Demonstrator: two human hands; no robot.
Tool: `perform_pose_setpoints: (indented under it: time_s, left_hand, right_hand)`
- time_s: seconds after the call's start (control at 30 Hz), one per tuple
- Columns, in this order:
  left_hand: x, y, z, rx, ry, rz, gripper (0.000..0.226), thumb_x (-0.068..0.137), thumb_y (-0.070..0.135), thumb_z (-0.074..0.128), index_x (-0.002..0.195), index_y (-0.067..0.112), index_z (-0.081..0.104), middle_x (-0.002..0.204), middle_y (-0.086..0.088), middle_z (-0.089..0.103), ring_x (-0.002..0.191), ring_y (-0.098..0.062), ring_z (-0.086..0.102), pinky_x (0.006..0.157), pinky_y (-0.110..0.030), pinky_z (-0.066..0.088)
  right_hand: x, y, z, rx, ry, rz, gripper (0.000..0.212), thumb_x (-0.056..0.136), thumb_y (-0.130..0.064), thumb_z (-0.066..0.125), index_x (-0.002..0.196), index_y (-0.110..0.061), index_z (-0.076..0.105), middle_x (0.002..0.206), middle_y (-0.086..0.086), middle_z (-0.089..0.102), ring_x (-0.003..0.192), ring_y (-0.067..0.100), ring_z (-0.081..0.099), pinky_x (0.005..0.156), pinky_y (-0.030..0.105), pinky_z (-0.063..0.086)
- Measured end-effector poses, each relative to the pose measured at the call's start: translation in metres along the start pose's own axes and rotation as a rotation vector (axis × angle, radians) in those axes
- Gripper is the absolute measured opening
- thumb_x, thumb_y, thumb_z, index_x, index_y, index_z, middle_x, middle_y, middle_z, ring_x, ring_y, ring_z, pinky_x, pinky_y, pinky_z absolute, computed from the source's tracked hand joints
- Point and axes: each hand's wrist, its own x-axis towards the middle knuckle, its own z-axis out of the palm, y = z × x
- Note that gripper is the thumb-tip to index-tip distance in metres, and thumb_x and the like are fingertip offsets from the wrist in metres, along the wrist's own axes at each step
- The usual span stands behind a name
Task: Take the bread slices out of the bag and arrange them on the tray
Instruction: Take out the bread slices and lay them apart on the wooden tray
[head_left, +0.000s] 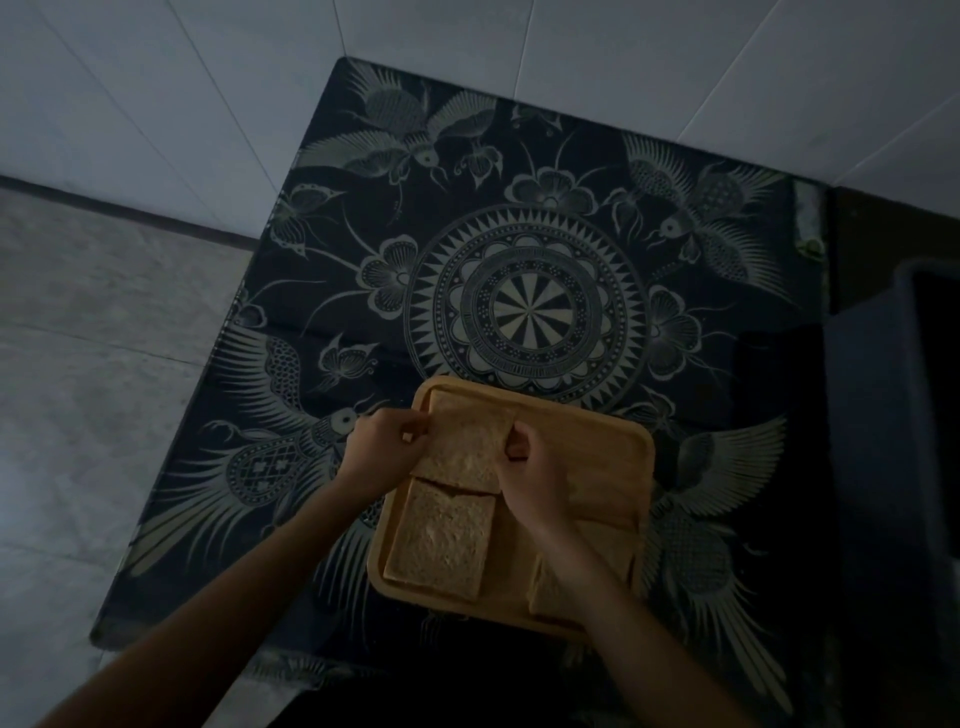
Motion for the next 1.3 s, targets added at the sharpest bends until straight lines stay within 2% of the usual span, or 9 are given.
perform_pose_setpoints:
  time_s: [0.33,0.47,0.53,0.6,0.73,0.87,1.03,1.17,1.3]
  left_hand:
    - [-0.002,0.002,-0.006,0.022,-0.110,0.036,0.016,0.090,0.018,0.062,0.098,0.020,0.076,0.091,-0.003,0.077,0.084,-0.025,0.072,0.077,-0.042,0.060]
    - [-0.011,0.004,-0.003,0.037,-0.083,0.017,0.038,0.091,0.034,0.062,0.128,0.023,0.067,0.110,0.001,0.076,0.093,-0.013,0.072,0.078,-0.028,0.057]
    - [-0.018,0.006,0.000,0.048,-0.034,0.019,0.045,0.091,0.037,0.062,0.133,0.022,0.062,0.111,-0.001,0.075,0.098,-0.013,0.071,0.083,-0.029,0.057]
    - [-0.027,0.012,0.003,0.029,0.003,0.029,0.047,0.090,0.035,0.065,0.135,0.022,0.061,0.117,-0.003,0.074,0.100,-0.015,0.071,0.086,-0.032,0.057]
    - [-0.047,0.027,0.018,-0.054,-0.007,0.067,0.045,0.091,0.031,0.066,0.135,0.024,0.060,0.128,0.000,0.068,0.098,-0.008,0.070,0.085,-0.028,0.057]
    - [-0.066,0.043,0.040,-0.101,-0.078,0.085,0.041,0.091,0.033,0.065,0.132,0.027,0.062,0.123,0.006,0.070,0.095,0.000,0.067,0.082,-0.023,0.056]
    - [-0.082,0.059,0.068,-0.140,-0.163,0.096,0.039,0.092,0.027,0.064,0.130,0.022,0.064,0.105,0.013,0.069,0.091,0.006,0.063,0.077,-0.014,0.050]
    - [-0.088,0.065,0.088,-0.150,-0.173,0.036,0.041,0.090,0.029,0.067,0.130,0.023,0.061,0.109,0.007,0.069,0.092,0.002,0.062,0.077,-0.020,0.050]
    - [-0.093,0.065,0.110,-0.212,-0.209,-0.030,0.041,0.090,0.024,0.069,0.129,0.017,0.060,0.108,0.002,0.067,0.093,-0.006,0.064,0.077,-0.022,0.050]
  right_hand:
    - [-0.006,-0.007,-0.009,-0.017,-0.075,0.018,0.057,0.099,-0.032,0.064,0.151,-0.021,0.045,0.101,-0.014,0.057,0.083,-0.003,0.057,0.065,0.014,0.044]
    - [-0.016,-0.005,-0.027,0.007,-0.106,0.012,0.063,0.098,-0.037,0.063,0.155,-0.028,0.037,0.117,-0.008,0.060,0.092,-0.002,0.059,0.077,0.021,0.051]
    - [-0.024,0.000,-0.040,0.021,-0.088,-0.012,0.062,0.098,-0.035,0.062,0.155,-0.032,0.036,0.124,-0.006,0.061,0.106,0.006,0.061,0.093,0.034,0.056]
    - [-0.032,0.007,-0.054,0.039,-0.070,-0.028,0.062,0.098,-0.036,0.063,0.154,-0.035,0.037,0.123,-0.009,0.060,0.111,0.009,0.062,0.094,0.039,0.058]
    - [-0.045,0.024,-0.082,0.086,-0.027,-0.048,0.061,0.097,-0.034,0.064,0.151,-0.039,0.039,0.127,-0.009,0.061,0.094,-0.007,0.067,0.068,0.012,0.055]
    - [-0.057,0.043,-0.108,0.081,0.031,-0.028,0.062,0.095,-0.040,0.065,0.151,-0.033,0.040,0.143,-0.010,0.050,0.131,0.011,0.051,0.098,0.030,0.046]
    - [-0.072,0.066,-0.129,0.115,0.072,0.003,0.054,0.095,-0.038,0.066,0.146,-0.032,0.049,0.113,-0.021,0.055,0.097,-0.009,0.053,0.086,0.026,0.047]
    - [-0.079,0.086,-0.136,0.141,0.081,0.058,0.049,0.095,-0.032,0.068,0.141,-0.023,0.055,0.114,-0.007,0.063,0.099,0.003,0.061,0.082,0.029,0.051]
    - [-0.087,0.104,-0.136,0.128,0.075,0.120,0.045,0.094,-0.035,0.068,0.136,-0.022,0.059,0.113,-0.007,0.065,0.091,-0.008,0.058,0.069,0.016,0.044]
